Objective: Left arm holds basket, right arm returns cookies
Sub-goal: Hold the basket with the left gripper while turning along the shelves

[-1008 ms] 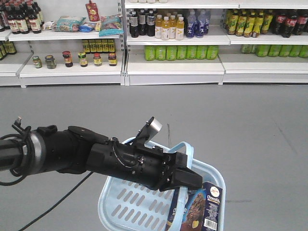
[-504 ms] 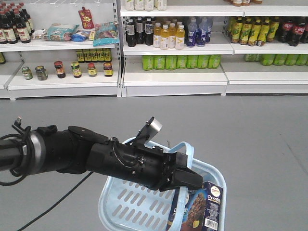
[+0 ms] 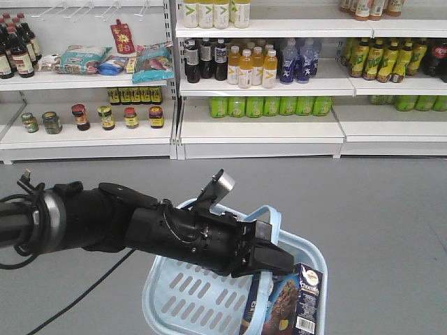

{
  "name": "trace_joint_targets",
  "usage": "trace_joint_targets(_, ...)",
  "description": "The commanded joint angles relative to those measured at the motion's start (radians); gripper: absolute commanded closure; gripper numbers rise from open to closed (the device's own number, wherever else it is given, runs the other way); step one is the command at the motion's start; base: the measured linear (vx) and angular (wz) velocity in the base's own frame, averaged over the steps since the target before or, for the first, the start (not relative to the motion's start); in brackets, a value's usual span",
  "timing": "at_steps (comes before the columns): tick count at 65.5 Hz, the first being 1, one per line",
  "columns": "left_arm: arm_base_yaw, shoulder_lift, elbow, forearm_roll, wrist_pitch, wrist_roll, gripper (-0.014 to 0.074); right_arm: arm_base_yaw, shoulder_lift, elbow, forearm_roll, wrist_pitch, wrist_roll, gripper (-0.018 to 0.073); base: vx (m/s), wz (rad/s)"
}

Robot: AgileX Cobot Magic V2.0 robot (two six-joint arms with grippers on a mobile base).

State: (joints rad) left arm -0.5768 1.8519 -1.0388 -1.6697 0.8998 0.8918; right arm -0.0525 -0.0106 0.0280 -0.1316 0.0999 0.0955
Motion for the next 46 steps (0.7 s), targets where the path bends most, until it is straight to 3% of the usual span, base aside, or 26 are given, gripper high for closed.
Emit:
trace_joint_targets(1,0.0,-0.052,-0.022,-0.106,0.061,0.008,0.0604,-0.006,-0.012,0.003,-0.003,-0.079,-0.008,0.0567,0.34,0.01)
trace_joint_targets(46,0.0,-0.052,-0.022,-0.106,0.06,0.009,0.0604,-0.006,-0.012,0.003,-0.003,-0.079,-0.008,0.0567,0.35,0.0)
